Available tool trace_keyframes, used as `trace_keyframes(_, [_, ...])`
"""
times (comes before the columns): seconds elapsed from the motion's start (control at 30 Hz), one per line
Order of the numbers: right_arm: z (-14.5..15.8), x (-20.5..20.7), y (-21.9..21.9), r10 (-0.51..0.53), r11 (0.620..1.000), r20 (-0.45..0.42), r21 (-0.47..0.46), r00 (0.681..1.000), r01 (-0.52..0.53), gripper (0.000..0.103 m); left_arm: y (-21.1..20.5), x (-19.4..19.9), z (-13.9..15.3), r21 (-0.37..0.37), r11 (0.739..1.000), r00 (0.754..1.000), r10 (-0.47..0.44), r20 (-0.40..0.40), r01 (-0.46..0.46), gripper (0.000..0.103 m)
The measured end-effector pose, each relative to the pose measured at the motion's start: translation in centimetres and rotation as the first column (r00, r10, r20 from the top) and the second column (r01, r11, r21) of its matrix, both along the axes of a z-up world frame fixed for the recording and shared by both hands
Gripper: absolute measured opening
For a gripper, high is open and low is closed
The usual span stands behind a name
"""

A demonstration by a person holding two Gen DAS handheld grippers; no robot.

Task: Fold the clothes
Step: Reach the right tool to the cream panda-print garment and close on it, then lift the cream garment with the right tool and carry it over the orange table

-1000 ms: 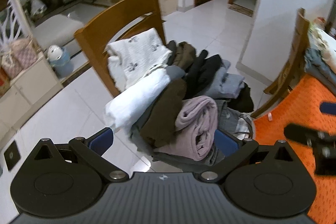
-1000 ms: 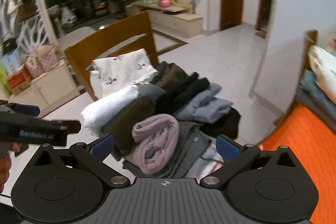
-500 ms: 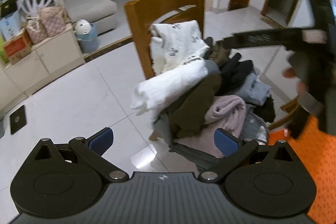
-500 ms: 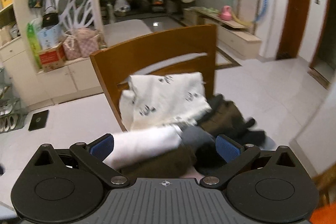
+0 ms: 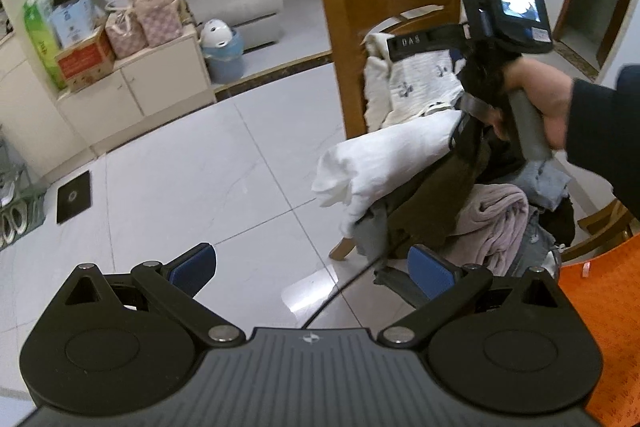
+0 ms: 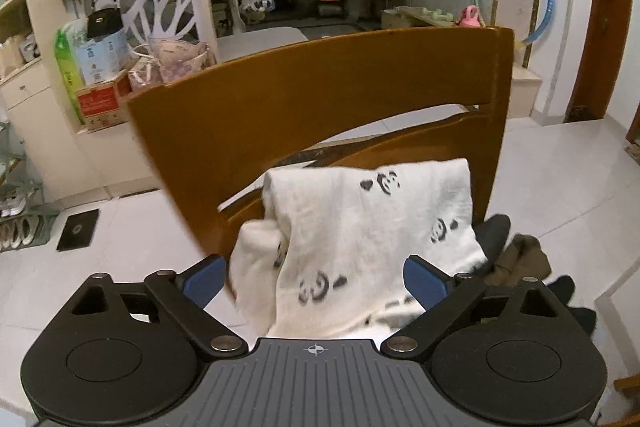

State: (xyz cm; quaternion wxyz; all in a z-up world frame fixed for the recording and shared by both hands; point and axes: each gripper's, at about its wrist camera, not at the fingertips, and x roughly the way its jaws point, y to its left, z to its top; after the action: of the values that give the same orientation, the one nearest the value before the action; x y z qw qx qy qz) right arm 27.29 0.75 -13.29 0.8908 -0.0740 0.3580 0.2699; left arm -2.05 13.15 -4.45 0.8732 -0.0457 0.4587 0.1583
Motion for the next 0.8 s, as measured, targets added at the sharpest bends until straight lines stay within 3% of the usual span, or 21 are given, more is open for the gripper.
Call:
trace_keyframes(0.13, [-1.6,2.3,1.5,-0.025,1.000,-0.017,0.005,1.000,0.025,0.083,0.6,-0.5,-0.4,-0.005,1.000,1.000,0.023,-0.013,-0.023,0.103])
trace_keyframes(0.27, [-3.1,4.2,2.5,-0.048,0.999,-0.045,-0.008,0.998,0.048,0.065,1.2,-0.8,-0.9,-0.007,0.999,0.999,0.032,-0.025,-0.032,0.103])
trace_keyframes(0.33, [-3.9,5.0,2.9,-0.048,0.999,-0.065,-0.016,0.997,0.047,0.050,1.5,-1.0,-1.0,-0.007,0.999,0.999,0.034,-0.030,-0.034,0.103])
trace_keyframes(0.37, [-4.1,5.3,2.9,-0.046,0.999,-0.078,-0.011,0.996,0.045,0.036,1.6,-1.0,-1.1,-0.007,0.999,0.999,0.034,-0.032,-0.034,0.103])
trace_keyframes(0.4, [-4.0,5.5,2.7,-0.042,0.999,-0.088,0.002,0.995,0.043,0.015,1.7,-1.0,-1.1,-0.008,0.999,0.999,0.034,-0.034,-0.035,0.103])
trace_keyframes(0.57, [-1.9,4.6,0.8,-0.056,0.997,-0.065,0.054,0.996,0.059,0.010,2.3,-0.5,-1.3,-0.003,1.000,0.999,0.026,-0.025,-0.026,0.103])
trace_keyframes(0.8, [5.7,0.7,-6.1,-0.084,0.989,0.079,0.132,0.993,0.073,0.009,1.1,1.3,-1.3,0.004,0.998,0.998,-0.057,0.004,0.057,0.103])
